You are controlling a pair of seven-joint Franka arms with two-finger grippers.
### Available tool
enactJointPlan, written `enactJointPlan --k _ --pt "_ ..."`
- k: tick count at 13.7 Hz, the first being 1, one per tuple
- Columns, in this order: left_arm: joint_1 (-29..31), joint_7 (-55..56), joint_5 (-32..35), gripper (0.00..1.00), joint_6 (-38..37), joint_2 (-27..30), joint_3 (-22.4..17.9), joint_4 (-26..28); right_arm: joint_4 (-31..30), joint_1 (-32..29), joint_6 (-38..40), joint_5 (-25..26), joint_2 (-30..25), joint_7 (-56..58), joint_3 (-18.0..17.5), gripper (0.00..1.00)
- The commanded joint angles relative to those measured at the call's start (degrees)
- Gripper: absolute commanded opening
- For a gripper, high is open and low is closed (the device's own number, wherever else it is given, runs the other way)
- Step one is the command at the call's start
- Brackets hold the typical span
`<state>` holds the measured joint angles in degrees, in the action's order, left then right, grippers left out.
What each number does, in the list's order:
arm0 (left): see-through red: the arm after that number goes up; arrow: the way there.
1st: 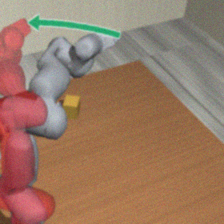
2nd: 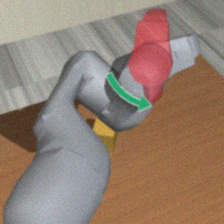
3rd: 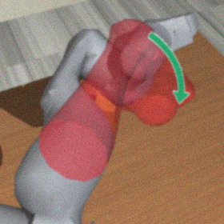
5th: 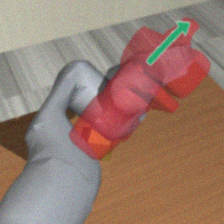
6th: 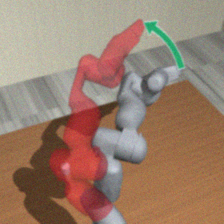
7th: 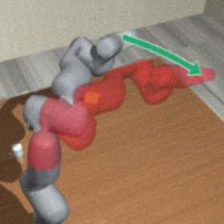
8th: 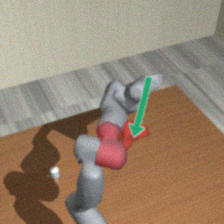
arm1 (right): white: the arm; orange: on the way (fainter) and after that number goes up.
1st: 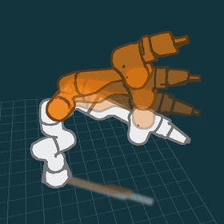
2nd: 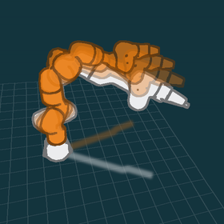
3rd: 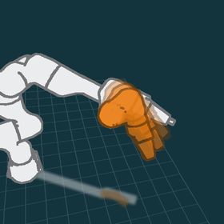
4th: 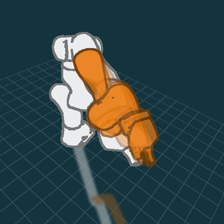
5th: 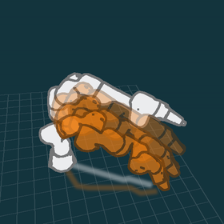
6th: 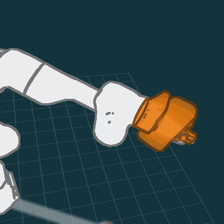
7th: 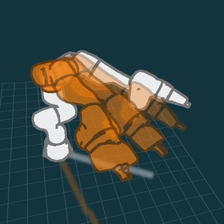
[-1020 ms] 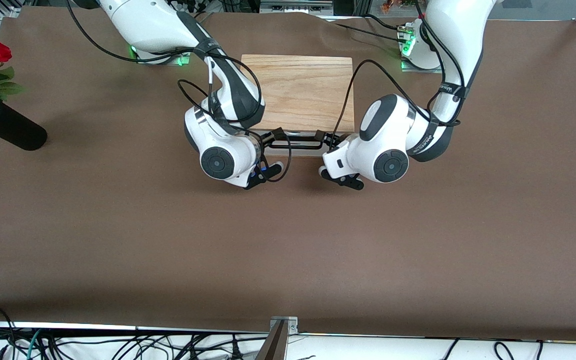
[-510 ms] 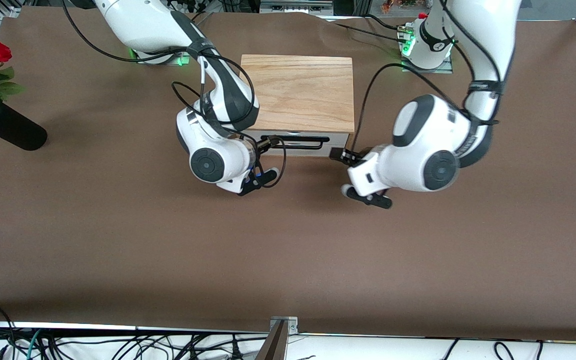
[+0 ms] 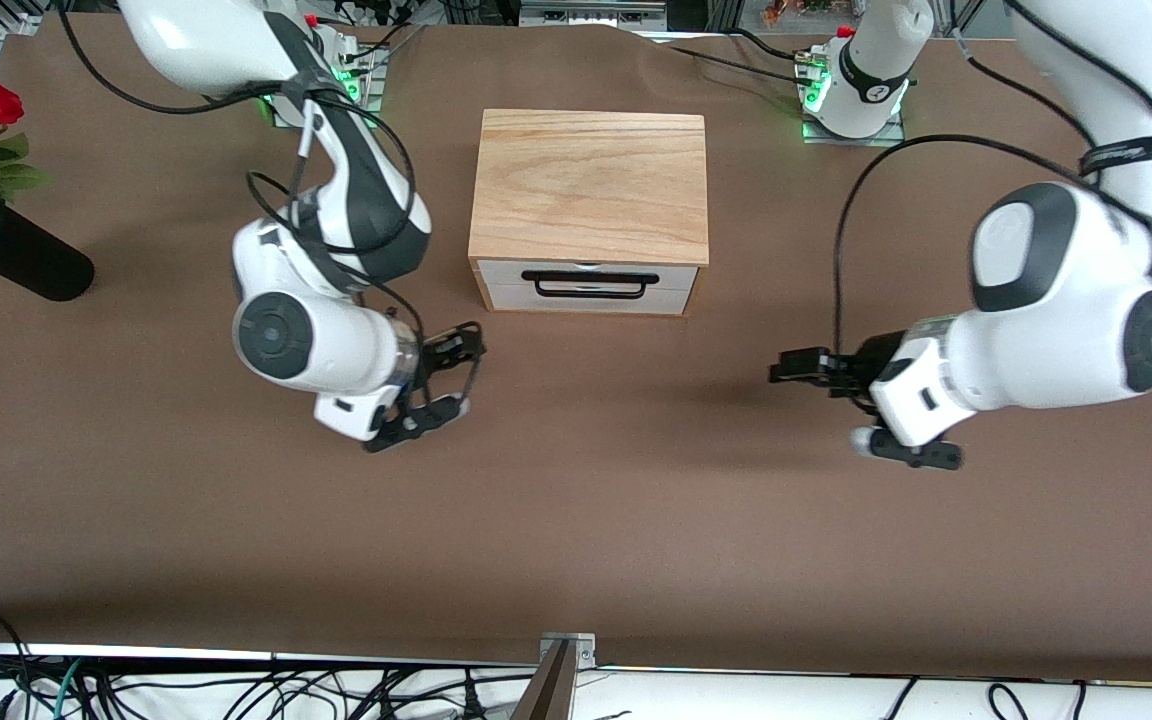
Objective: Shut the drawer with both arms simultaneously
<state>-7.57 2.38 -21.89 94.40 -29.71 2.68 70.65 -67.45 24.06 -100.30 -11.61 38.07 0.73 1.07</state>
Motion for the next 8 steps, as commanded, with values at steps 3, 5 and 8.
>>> enactJointPlan --k 3,5,8 --pt "2.5 -0.9 9.9 1.0 -5.0 4.3 0.0 0.4 1.5 -0.1 1.2 3.2 -1.7 0.4 7.4 1.0" --pt "2.7 -1.0 17.4 1.0 -6.3 5.2 0.6 0.3 1.4 0.1 1.4 3.2 -4.3 0.3 12.8 1.0" --pt "2.8 -1.2 20.5 1.0 -6.4 10.3 -0.8 1.7 1.1 -1.0 1.4 3.5 -9.7 0.4 17.6 1.0"
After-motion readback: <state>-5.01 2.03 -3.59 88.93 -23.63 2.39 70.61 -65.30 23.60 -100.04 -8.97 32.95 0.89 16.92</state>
